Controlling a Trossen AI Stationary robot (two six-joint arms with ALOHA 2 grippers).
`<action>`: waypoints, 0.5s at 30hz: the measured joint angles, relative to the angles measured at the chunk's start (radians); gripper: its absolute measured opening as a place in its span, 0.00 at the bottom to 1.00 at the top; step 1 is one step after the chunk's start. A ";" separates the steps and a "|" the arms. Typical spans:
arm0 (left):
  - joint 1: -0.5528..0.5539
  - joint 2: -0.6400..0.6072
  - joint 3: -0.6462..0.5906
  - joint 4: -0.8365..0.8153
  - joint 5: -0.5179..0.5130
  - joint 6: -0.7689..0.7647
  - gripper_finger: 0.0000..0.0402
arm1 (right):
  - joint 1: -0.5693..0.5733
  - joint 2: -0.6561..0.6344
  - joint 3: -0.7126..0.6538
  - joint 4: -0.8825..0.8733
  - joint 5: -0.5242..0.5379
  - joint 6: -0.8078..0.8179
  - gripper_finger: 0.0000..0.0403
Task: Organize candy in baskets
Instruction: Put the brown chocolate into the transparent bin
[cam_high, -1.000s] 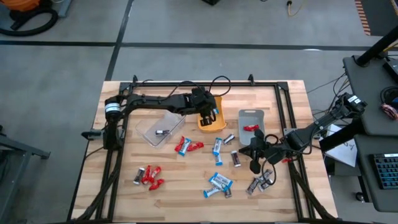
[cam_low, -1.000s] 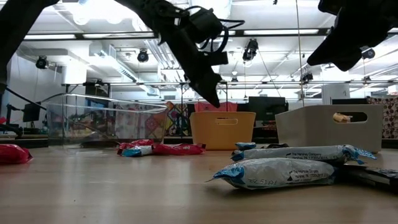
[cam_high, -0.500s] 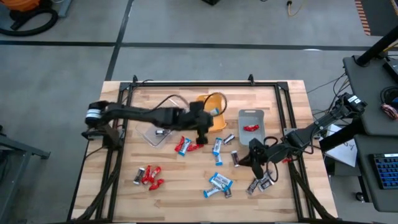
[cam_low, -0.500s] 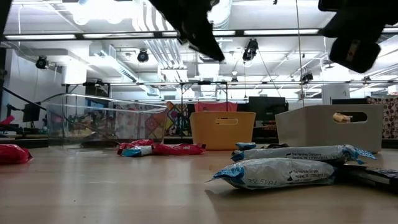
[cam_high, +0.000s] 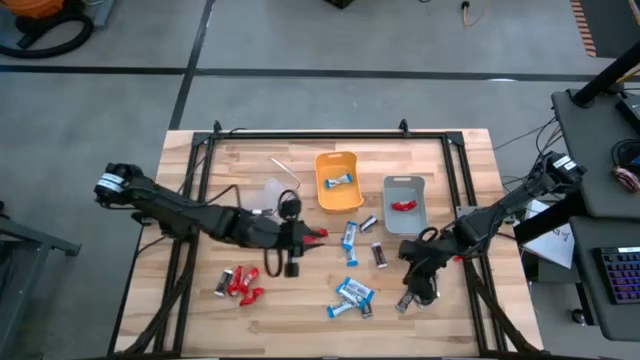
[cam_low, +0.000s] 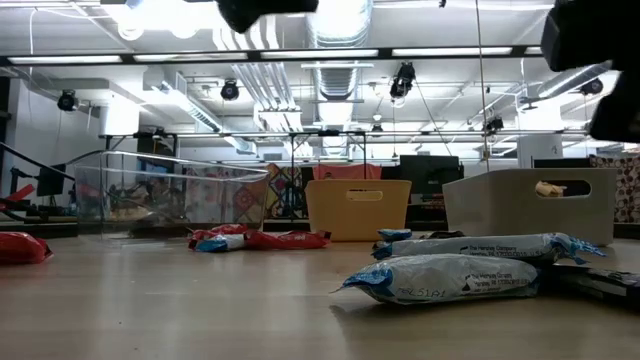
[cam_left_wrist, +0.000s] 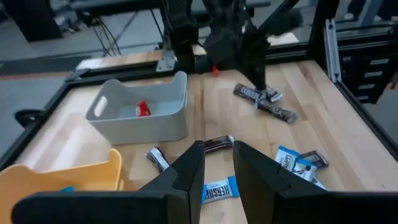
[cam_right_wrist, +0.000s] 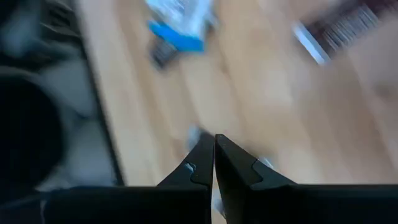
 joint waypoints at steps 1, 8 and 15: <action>-0.011 -0.006 -0.001 0.001 -0.019 -0.004 0.17 | 0.002 0.020 0.028 -0.077 -0.005 -0.017 0.02; -0.056 -0.058 -0.001 -0.001 -0.085 -0.046 0.17 | 0.050 0.150 0.178 -0.333 -0.007 -0.285 0.02; -0.062 -0.089 -0.002 -0.057 -0.129 -0.070 0.17 | 0.121 0.255 0.248 -0.345 -0.006 -0.567 0.02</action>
